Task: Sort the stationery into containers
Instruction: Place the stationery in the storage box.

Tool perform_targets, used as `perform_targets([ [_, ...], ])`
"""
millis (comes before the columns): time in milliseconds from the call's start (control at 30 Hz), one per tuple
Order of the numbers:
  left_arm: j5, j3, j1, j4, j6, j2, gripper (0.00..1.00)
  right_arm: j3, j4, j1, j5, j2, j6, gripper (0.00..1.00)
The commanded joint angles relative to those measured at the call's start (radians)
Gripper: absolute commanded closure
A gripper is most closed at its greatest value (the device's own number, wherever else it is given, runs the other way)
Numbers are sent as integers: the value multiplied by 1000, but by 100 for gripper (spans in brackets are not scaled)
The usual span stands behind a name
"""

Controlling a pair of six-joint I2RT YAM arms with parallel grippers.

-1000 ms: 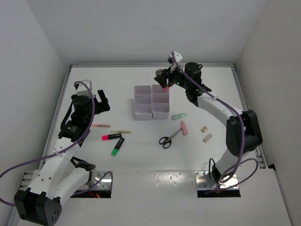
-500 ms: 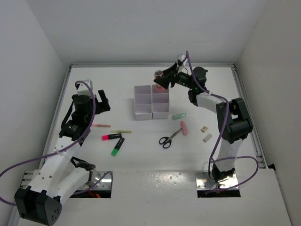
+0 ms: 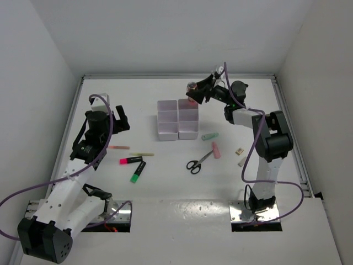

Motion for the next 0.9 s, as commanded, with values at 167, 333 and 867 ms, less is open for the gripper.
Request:
perform_targets([
  [167,-8,43,-4,22,-5,4,7,5,118,-16,-33,2,-64,100],
  [333,-8,43,-4,22,-5,4,7,-17,144,-16,-43,21,-64,100],
  [867,-8,43,-4,22,-5,4,7,-46,183,-16,-43,81,-55,94],
])
